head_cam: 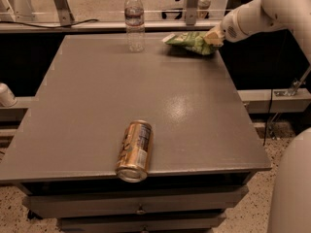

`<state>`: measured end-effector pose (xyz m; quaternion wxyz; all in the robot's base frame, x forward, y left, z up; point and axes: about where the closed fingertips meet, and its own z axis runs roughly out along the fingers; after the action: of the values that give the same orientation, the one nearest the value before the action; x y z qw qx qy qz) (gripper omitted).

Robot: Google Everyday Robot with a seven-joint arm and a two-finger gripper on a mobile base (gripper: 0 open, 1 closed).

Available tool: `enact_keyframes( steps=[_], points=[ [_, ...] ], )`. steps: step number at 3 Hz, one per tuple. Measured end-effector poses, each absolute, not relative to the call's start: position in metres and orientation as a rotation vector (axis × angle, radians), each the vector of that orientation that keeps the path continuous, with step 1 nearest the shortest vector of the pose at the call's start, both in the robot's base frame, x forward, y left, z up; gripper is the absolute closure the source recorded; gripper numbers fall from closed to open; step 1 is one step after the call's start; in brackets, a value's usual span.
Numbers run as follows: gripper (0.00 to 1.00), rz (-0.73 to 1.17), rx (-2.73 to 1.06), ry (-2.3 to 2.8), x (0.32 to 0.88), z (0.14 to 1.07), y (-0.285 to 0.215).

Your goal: Pick green jalapeno chip bag

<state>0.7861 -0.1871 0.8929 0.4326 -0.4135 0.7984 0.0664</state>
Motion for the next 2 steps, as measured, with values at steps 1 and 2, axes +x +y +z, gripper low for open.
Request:
enact_keyframes(
  steps=[1,2],
  points=[
    [1.0,0.222,-0.981,1.95,0.764,0.924,-0.198],
    [1.0,0.308,-0.95,1.884,0.732,0.96,-0.204]
  ],
)
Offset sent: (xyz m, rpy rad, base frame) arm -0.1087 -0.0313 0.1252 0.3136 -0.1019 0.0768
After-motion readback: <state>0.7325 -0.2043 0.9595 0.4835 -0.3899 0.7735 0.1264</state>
